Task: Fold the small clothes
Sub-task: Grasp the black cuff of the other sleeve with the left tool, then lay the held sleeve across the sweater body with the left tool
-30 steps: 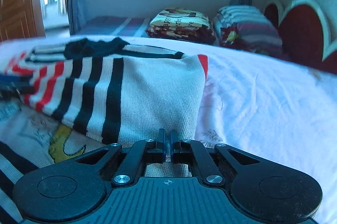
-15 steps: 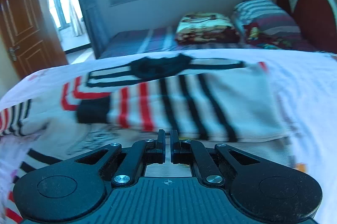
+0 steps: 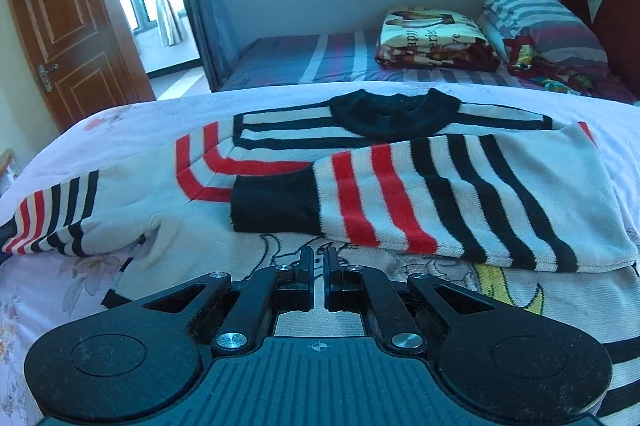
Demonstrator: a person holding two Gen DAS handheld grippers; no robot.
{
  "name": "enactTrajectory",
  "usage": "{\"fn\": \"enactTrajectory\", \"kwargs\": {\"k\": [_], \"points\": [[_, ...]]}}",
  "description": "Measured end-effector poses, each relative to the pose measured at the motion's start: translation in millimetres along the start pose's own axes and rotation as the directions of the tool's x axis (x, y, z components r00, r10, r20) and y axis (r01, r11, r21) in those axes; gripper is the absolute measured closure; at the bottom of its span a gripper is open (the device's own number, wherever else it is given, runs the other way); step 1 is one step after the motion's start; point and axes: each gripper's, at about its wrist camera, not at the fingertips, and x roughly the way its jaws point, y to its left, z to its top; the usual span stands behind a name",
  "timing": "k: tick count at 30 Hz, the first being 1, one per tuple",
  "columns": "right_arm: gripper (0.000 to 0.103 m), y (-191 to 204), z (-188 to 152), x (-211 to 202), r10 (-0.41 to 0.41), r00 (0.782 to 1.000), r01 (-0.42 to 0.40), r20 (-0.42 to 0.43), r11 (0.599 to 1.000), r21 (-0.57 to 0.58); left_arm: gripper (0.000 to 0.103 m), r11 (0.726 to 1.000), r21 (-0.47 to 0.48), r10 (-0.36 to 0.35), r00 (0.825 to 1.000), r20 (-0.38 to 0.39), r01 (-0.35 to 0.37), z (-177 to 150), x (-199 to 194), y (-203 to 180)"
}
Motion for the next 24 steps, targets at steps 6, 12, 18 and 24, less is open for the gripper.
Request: {"fn": "enactTrajectory", "kwargs": {"k": [6, 12, 18, 24], "points": [[0.101, -26.9, -2.8, -3.0, -0.029, 1.000, 0.029, 0.003, 0.998, 0.053, 0.098, 0.999, 0.043, 0.021, 0.999, 0.048, -0.023, -1.1, 1.3, -12.3], [0.101, -62.7, -6.9, -11.5, -0.046, 0.999, 0.044, 0.018, 0.993, 0.108, 0.098, 0.992, 0.105, 0.062, 0.995, 0.081, -0.071, -2.4, 8.2, -45.2], [0.101, -102.1, -3.3, -24.4, -0.073, 0.995, 0.059, 0.075, 0.982, 0.179, 0.098, 0.914, 0.393, -0.104, 0.994, -0.010, 0.100, -53.0, 23.7, -150.3], [0.101, -135.3, 2.1, -39.6, -0.072, 0.992, 0.049, 0.108, 0.979, 0.199, 0.098, 0.765, 0.608, -0.140, 0.977, -0.163, 0.212, -152.3, 69.4, -262.8]]}}
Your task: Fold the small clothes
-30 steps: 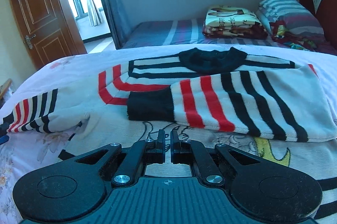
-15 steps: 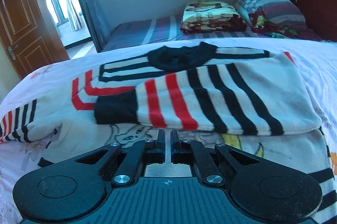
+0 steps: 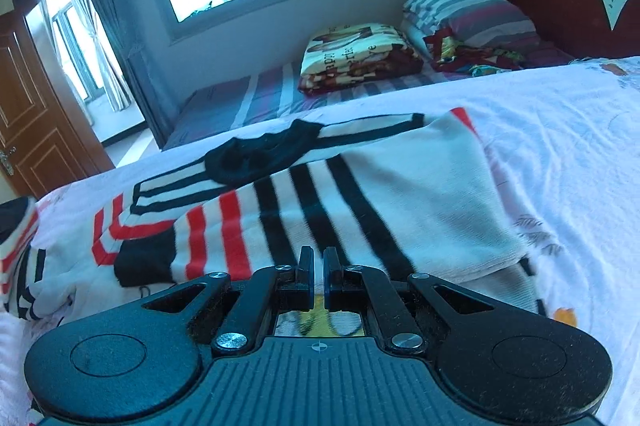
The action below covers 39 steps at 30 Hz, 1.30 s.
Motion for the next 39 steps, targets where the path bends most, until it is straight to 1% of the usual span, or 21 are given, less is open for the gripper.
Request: {"fn": "enactTrajectory", "kwargs": {"k": [4, 8, 15, 17, 19, 20, 21, 22, 23, 24, 25, 26, 27, 29, 30, 31, 32, 33, 35, 37, 39], "points": [[0.101, -25.4, 3.4, -6.9, -0.004, 1.000, 0.003, 0.011, 0.999, 0.031, 0.098, 0.991, 0.131, -0.015, 0.996, -0.089, 0.027, -29.0, 29.4, -56.8], [0.101, -48.4, 3.0, -13.3, -0.013, 1.000, 0.012, 0.014, 0.998, 0.069, 0.098, 0.973, 0.221, -0.030, 0.988, -0.152, 0.064, -47.4, 59.6, -89.8], [0.101, -77.8, 0.0, -23.8, -0.019, 1.000, 0.018, 0.008, 0.994, 0.108, 0.098, 0.956, 0.274, -0.036, 0.970, -0.240, 0.103, -74.0, 79.6, -112.1], [0.101, -82.1, 0.8, -27.3, -0.002, 1.000, 0.000, 0.014, 0.992, 0.129, 0.097, 0.953, 0.275, -0.048, 0.960, -0.276, 0.127, -85.2, 82.2, -122.3], [0.101, -81.0, 2.0, -30.2, -0.016, 0.999, 0.012, 0.028, 0.991, 0.136, 0.081, 0.947, 0.281, -0.057, 0.943, -0.327, 0.154, -92.0, 93.2, -131.3], [0.101, -78.0, 3.5, -29.8, -0.024, 0.999, 0.019, 0.032, 0.991, 0.132, 0.059, 0.940, 0.290, -0.081, 0.943, -0.323, 0.180, -97.1, 91.8, -138.1], [0.099, -74.2, 4.8, -29.0, -0.024, 0.999, 0.020, 0.033, 0.991, 0.129, 0.033, 0.931, 0.293, -0.120, 0.939, -0.321, 0.219, -100.0, 89.1, -142.0], [0.076, -69.9, 6.4, -28.1, -0.023, 0.999, 0.018, 0.038, 0.992, 0.128, 0.028, 0.922, 0.305, -0.140, 0.940, -0.311, 0.239, -101.1, 82.7, -145.8], [0.029, -65.2, 7.5, -28.6, -0.021, 0.998, 0.013, 0.061, 0.992, 0.128, 0.033, 0.913, 0.334, -0.142, 0.950, -0.279, 0.235, -102.5, 74.5, -151.2], [0.016, -59.1, 8.9, -29.5, -0.013, 0.995, 0.001, 0.101, 0.993, 0.119, 0.036, 0.907, 0.364, -0.129, 0.962, -0.240, 0.212, -101.6, 62.5, -152.3], [0.015, -52.0, 11.7, -27.8, 0.023, 0.994, -0.034, 0.107, 0.994, 0.105, 0.038, 0.910, 0.375, -0.107, 0.973, -0.207, 0.179, -99.8, 49.6, -148.3], [0.016, -45.2, 14.2, -23.3, 0.066, 0.993, -0.076, 0.098, 0.992, 0.103, 0.041, 0.919, 0.364, -0.091, 0.980, -0.177, 0.151, -96.6, 36.2, -141.3], [0.019, -38.1, 15.8, -17.9, 0.111, 0.990, -0.120, 0.088, 0.987, 0.109, 0.041, 0.929, 0.351, -0.072, 0.988, -0.139, 0.117, -94.7, 19.8, -129.2], [0.036, -23.6, 17.5, -2.3, 0.187, 0.981, -0.193, 0.054, 0.972, 0.133, 0.042, 0.936, 0.353, 0.016, 0.998, -0.056, 0.005, -94.4, -13.5, -101.8], [0.039, -17.2, 17.2, 7.4, 0.220, 0.975, -0.223, 0.035, 0.962, 0.156, 0.042, 0.933, 0.355, 0.070, 0.997, -0.018, -0.059, -95.4, -29.1, -86.5], [0.042, -11.0, 16.4, 17.2, 0.243, 0.970, -0.241, 0.015, 0.954, 0.179, 0.042, 0.929, 0.350, 0.123, 0.992, 0.014, -0.120, -96.8, -42.1, -71.1], [0.043, -5.0, 15.2, 26.4, 0.256, 0.967, -0.251, -0.004, 0.948, 0.196, 0.041, 0.925, 0.339, 0.169, 0.985, 0.036, -0.171, -97.4, -52.8, -56.7], [0.043, 0.8, 14.0, 35.1, 0.268, 0.963, -0.258, -0.021, 0.943, 0.209, 0.040, 0.922, 0.329, 0.199, 0.979, 0.046, -0.203, -97.4, -60.4, -43.5], [0.043, 9.1, 13.1, 52.3, 0.271, 0.961, -0.252, -0.055, 0.939, 0.232, 0.038, 0.923, 0.318, 0.222, 0.975, 0.024, -0.218, -94.8, -65.5, -24.2], [0.043, 11.4, 13.1, 67.2, 0.273, 0.957, -0.240, -0.094, 0.933, 0.269, 0.037, 0.930, 0.307, 0.222, 0.975, -0.026, -0.203, -93.5, -58.0, -13.0], [0.043, 18.0, 16.6, 73.0, 0.277, 0.956, -0.245, -0.093, 0.935, 0.257, 0.037, 0.934, 0.304, 0.217, 0.974, -0.063, -0.189, -92.2, -47.0, -7.9]]}}
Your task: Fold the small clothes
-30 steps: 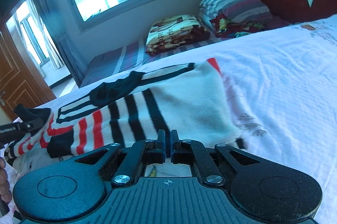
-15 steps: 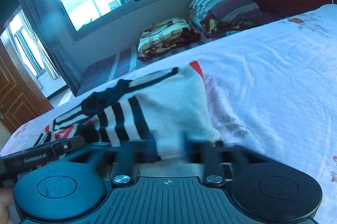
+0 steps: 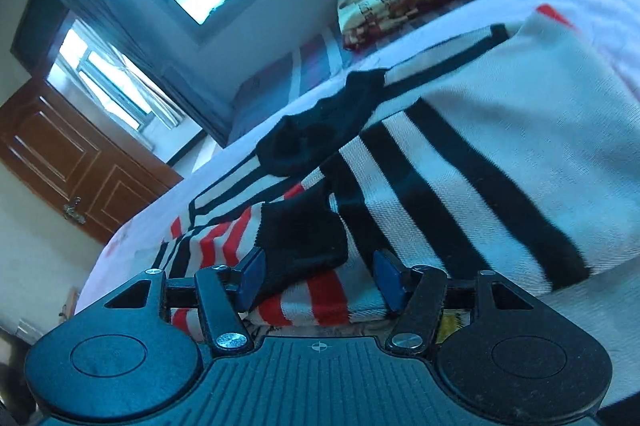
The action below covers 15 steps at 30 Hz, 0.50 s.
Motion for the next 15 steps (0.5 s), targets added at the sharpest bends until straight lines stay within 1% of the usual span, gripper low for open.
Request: {"fn": "enactTrajectory", "kwargs": {"k": [1, 2, 3, 4, 5, 6, 8, 10, 11, 12, 13, 14, 15], "points": [[0.054, 4.2, 2.3, 4.5, 0.000, 1.000, -0.001, -0.010, 1.000, -0.019, 0.037, 1.000, -0.002, -0.016, 1.000, -0.011, 0.016, 0.7, 5.3, 0.2], [0.071, 8.8, 4.2, 10.3, -0.007, 1.000, 0.006, -0.029, 0.999, -0.042, 0.037, 1.000, -0.008, -0.029, 1.000, -0.012, 0.029, 1.3, 9.3, 0.5], [0.076, 14.0, 5.4, 15.5, -0.027, 0.999, 0.024, -0.041, 0.997, -0.071, 0.037, 0.999, -0.013, -0.042, 0.999, -0.015, 0.042, 2.1, 14.1, -0.7], [0.085, 19.4, 5.7, 20.0, -0.045, 0.998, 0.040, -0.046, 0.994, -0.104, 0.037, 0.999, -0.013, -0.053, 0.998, -0.030, 0.052, 1.5, 18.6, -1.0], [0.094, 24.7, 6.4, 22.5, -0.047, 0.998, 0.040, -0.048, 0.990, -0.133, 0.037, 0.999, -0.008, -0.048, 0.998, -0.036, 0.047, 0.2, 23.5, -2.2], [0.095, 31.9, 6.2, 21.3, -0.052, 0.998, 0.046, -0.035, 0.985, -0.167, 0.037, 0.999, -0.004, -0.039, 0.999, -0.032, 0.039, -0.8, 26.4, -3.9], [0.097, 42.3, 8.5, 5.8, -0.054, 0.998, 0.061, 0.040, 0.975, -0.215, 0.037, 0.999, 0.004, -0.037, 0.999, -0.040, 0.037, -1.1, 32.9, -7.8], [0.097, 35.0, 16.6, -20.1, -0.059, 0.988, 0.083, 0.143, 0.982, -0.168, 0.037, 1.000, -0.002, -0.022, 0.999, -0.029, 0.022, -1.5, 31.5, -4.4], [0.097, 28.3, 18.8, -30.1, -0.080, 0.981, 0.108, 0.179, 0.983, -0.150, 0.040, 1.000, -0.014, -0.021, 1.000, -0.014, 0.021, -1.6, 28.5, -0.6], [0.097, 23.5, 18.4, -33.8, -0.114, 0.975, 0.145, 0.188, 0.977, -0.159, 0.041, 1.000, -0.022, -0.010, 1.000, 0.005, 0.010, -0.8, 25.0, 2.2], [0.097, 17.1, 16.1, -31.9, -0.131, 0.979, 0.158, 0.153, 0.972, -0.175, 0.042, 1.000, -0.025, -0.013, 1.000, 0.020, 0.014, 0.4, 21.7, 3.7], [0.097, 11.9, 12.6, -30.4, -0.141, 0.982, 0.164, 0.129, 0.969, -0.184, 0.048, 0.999, -0.025, -0.030, 0.999, 0.030, 0.031, 1.7, 20.2, 3.6], [0.097, 8.8, 9.4, -30.6, -0.153, 0.980, 0.176, 0.125, 0.965, -0.193, 0.055, 0.999, -0.015, -0.037, 0.999, 0.029, 0.037, 2.9, 21.0, 1.6]]}}
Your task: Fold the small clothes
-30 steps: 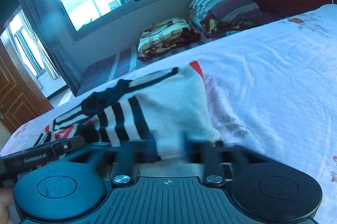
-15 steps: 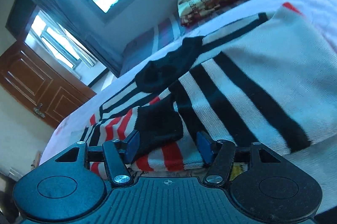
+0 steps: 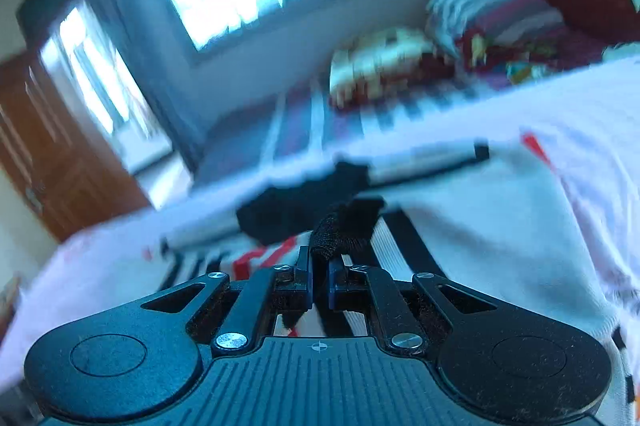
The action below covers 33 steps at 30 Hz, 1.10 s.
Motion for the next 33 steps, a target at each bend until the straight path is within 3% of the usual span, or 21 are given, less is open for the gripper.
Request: {"fn": "enactTrajectory", "kwargs": {"k": [4, 9, 15, 24, 25, 26, 27, 28, 31, 33], "points": [[0.097, -10.5, -6.9, -7.2, 0.014, 1.000, -0.014, 0.004, 0.999, 0.036, 0.065, 0.999, 0.042, -0.008, 1.000, -0.014, 0.009, -2.2, 4.7, -6.2], [0.097, -6.3, -9.0, -10.9, 0.009, 1.000, -0.009, -0.009, 1.000, 0.000, 0.077, 0.998, -0.021, -0.055, 0.998, -0.039, 0.055, -1.7, 9.3, 3.9], [0.097, -8.6, -12.8, -6.9, 0.006, 1.000, -0.006, -0.026, 1.000, 0.007, 0.077, 0.994, -0.081, -0.084, 0.995, -0.062, 0.079, 0.4, 13.1, 12.5], [0.096, -27.3, -19.9, -5.7, 0.033, 0.996, -0.025, -0.088, 0.996, 0.090, 0.073, 0.994, -0.022, -0.109, 0.984, -0.139, 0.107, -2.0, 15.5, 12.8], [0.075, -29.2, -17.2, -13.1, 0.022, 0.997, -0.015, -0.074, 0.996, 0.093, 0.071, 0.993, -0.008, -0.122, 0.983, -0.138, 0.122, -1.6, 8.3, 14.7], [0.042, -32.1, -14.4, -22.0, 0.034, 0.999, -0.031, -0.033, 0.995, 0.091, 0.066, 0.991, 0.004, -0.130, 0.985, -0.116, 0.131, 0.0, -2.5, 17.4], [0.037, -35.7, -10.9, -26.9, 0.058, 0.998, -0.058, 0.002, 0.994, 0.089, 0.057, 0.990, 0.008, -0.143, 0.986, -0.083, 0.144, 3.2, -13.3, 20.6], [0.037, -40.5, -5.4, -25.7, 0.060, 0.998, -0.060, 0.005, 0.992, 0.107, 0.054, 0.989, 0.006, -0.150, 0.987, -0.057, 0.151, 9.3, -20.5, 22.5], [0.038, -53.9, 8.5, -5.5, 0.087, 0.996, -0.080, -0.023, 0.976, 0.204, 0.056, 0.986, -0.001, -0.169, 0.985, -0.024, 0.169, 32.8, -15.2, 14.5], [0.047, -57.1, 17.0, 13.2, 0.066, 0.994, -0.045, -0.082, 0.971, 0.237, 0.060, 0.978, -0.034, -0.207, 0.978, -0.036, 0.206, 44.9, 1.7, 4.8]]}}
